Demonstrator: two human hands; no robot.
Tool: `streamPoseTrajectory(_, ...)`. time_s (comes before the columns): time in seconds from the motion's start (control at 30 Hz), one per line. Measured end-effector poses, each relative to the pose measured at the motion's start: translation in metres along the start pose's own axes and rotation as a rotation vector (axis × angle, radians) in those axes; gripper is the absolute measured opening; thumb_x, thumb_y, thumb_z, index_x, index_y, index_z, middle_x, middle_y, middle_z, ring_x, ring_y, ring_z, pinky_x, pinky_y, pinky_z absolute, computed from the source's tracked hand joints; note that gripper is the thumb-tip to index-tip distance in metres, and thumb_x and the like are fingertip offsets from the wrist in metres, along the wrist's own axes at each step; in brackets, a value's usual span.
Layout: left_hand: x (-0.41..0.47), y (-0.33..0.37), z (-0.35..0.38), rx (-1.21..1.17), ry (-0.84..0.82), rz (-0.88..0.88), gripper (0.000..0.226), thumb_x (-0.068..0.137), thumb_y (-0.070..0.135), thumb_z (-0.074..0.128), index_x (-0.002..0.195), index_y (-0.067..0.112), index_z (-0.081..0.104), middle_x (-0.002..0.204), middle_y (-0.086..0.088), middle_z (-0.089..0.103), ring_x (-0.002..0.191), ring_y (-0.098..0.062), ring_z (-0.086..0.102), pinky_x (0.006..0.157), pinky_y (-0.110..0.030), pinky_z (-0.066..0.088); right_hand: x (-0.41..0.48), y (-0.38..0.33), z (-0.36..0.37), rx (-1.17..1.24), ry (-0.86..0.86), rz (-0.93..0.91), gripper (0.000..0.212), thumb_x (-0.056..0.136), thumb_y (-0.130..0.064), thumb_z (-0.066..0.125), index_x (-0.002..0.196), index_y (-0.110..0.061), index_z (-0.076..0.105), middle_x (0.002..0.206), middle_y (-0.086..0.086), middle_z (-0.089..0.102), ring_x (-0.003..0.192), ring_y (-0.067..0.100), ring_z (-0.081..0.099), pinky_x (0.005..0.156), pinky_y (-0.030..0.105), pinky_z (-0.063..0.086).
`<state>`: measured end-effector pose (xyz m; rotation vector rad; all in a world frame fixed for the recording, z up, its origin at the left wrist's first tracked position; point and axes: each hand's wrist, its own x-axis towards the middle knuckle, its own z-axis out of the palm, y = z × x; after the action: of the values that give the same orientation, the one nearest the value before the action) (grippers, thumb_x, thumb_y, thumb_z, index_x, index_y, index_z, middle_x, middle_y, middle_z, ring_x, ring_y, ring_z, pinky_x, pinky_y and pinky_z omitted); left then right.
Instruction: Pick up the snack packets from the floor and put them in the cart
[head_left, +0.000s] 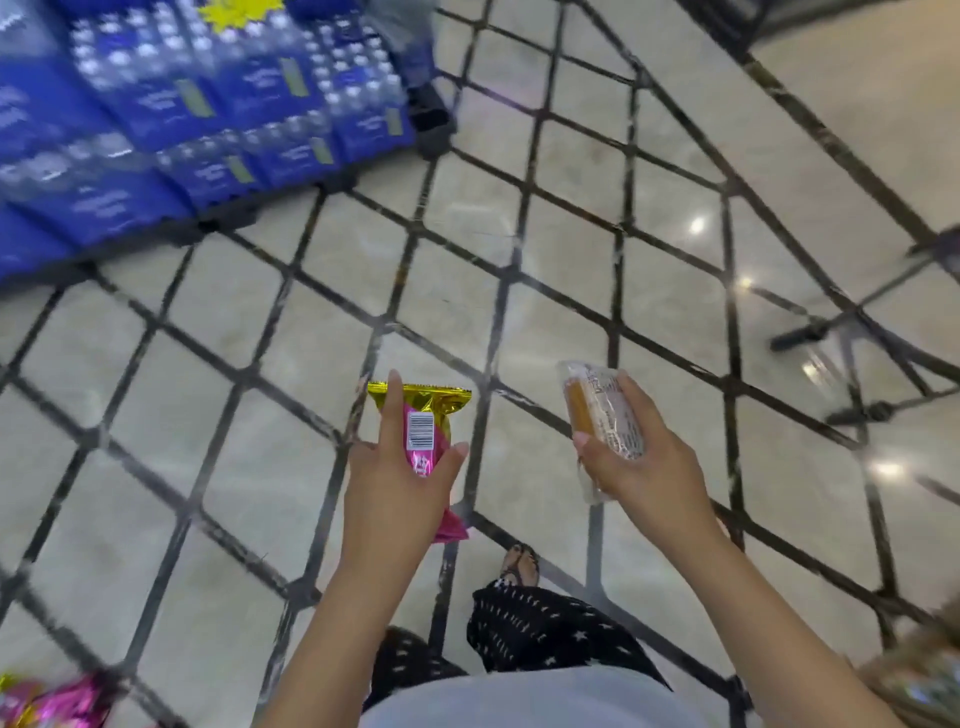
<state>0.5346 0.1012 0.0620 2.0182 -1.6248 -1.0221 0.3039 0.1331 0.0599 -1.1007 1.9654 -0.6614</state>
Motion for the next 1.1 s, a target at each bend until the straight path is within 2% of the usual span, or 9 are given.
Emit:
streamPoseTrajectory(0.1,0.014,0.037,0.033,0.048,-0.109,0.077,0.093,0.088,0.051,0.065,0.15,0.055,-0.004,0.106,-0.005,0.047,0.074,-0.004,0.045,0.061,-0.019,0.037,0.01,0.023,-0.034,0.072,0.101,0.077,0.075,0.083,-0.056,0.065,0.147,-0.052,0.025,0.123,-0.012,0.054,0.109,0.015,0.056,0.091,0.036,0.051)
streamPoseTrajectory(0.17,0.024,0.057,0.05,0.106,-0.175,0.112,0.093,0.088,0.053,0.064,0.151,0.054,-0.005,0.106,-0.005,0.049,0.073,0.0,0.04,0.059,-0.017,0.032,0.014,0.037,-0.052,0.112,0.157,0.138,0.076,0.083,-0.057,0.065,0.147,-0.05,0.025,0.131,-0.011,0.055,0.113,0.015,0.056,0.093,0.035,0.05)
streamPoseTrajectory(0.3,0.047,0.098,0.079,0.193,-0.29,0.176,0.093,0.088,0.054,0.062,0.151,0.053,-0.006,0.098,-0.008,0.049,0.071,-0.007,0.047,0.056,-0.017,0.032,0.022,0.062,-0.078,0.228,0.269,0.231,0.077,0.082,-0.057,0.066,0.147,-0.052,0.025,0.139,-0.014,0.05,0.12,0.014,0.054,0.1,0.039,0.048)
streamPoseTrajectory(0.47,0.094,0.152,0.125,0.26,-0.417,0.287,0.092,0.088,0.056,0.061,0.148,0.057,-0.008,0.093,-0.007,0.051,0.068,-0.015,0.056,0.055,-0.021,0.037,0.049,0.082,-0.111,0.278,0.374,0.354,0.075,0.081,-0.058,0.066,0.145,-0.055,0.026,0.127,-0.014,0.051,0.116,0.015,0.054,0.096,0.035,0.049)
streamPoseTrajectory(0.6,0.14,0.201,0.162,0.302,-0.514,0.407,0.092,0.088,0.057,0.061,0.148,0.056,-0.009,0.089,-0.001,0.046,0.074,-0.011,0.048,0.06,-0.024,0.036,0.088,0.087,-0.142,0.31,0.469,0.434,0.08,0.075,-0.067,0.064,0.144,-0.056,0.025,0.133,-0.01,0.052,0.115,0.016,0.055,0.093,0.038,0.051)
streamPoseTrajectory(0.77,0.207,0.276,0.198,0.344,-0.578,0.466,0.091,0.089,0.055,0.06,0.148,0.056,-0.008,0.1,-0.004,0.044,0.07,-0.005,0.043,0.068,-0.027,0.035,0.148,0.075,-0.181,0.374,0.546,0.509,0.084,0.068,-0.066,0.06,0.145,-0.051,0.029,0.134,-0.012,0.05,0.118,0.015,0.053,0.095,0.033,0.049)
streamPoseTrajectory(0.9,0.25,0.334,0.229,0.398,-0.619,0.599,0.091,0.089,0.056,0.059,0.149,0.055,-0.008,0.098,-0.007,0.049,0.07,-0.009,0.045,0.06,-0.027,0.035,0.187,0.067,-0.21,0.391,0.639,0.516,0.081,0.072,-0.065,0.06,0.145,-0.052,0.028,0.131,-0.013,0.052,0.113,0.013,0.056,0.09,0.033,0.052)
streamPoseTrajectory(1.0,0.267,0.378,0.254,0.434,-0.649,0.668,0.09,0.089,0.057,0.059,0.151,0.053,-0.007,0.091,-0.004,0.044,0.075,-0.019,0.05,0.064,-0.03,0.037,0.204,0.07,-0.227,0.385,0.686,0.539,0.079,0.074,-0.063,0.06,0.144,-0.055,0.025,0.133,-0.011,0.052,0.116,0.013,0.055,0.093,0.037,0.051)
streamPoseTrajectory(1.1,0.271,0.416,0.282,0.428,-0.674,0.719,0.091,0.088,0.057,0.06,0.149,0.055,-0.007,0.093,-0.005,0.042,0.069,-0.019,0.048,0.065,-0.032,0.039,0.213,0.084,-0.245,0.348,0.685,0.606,0.078,0.081,-0.057,0.065,0.146,-0.054,0.023,0.132,-0.007,0.053,0.117,0.015,0.054,0.092,0.036,0.049)
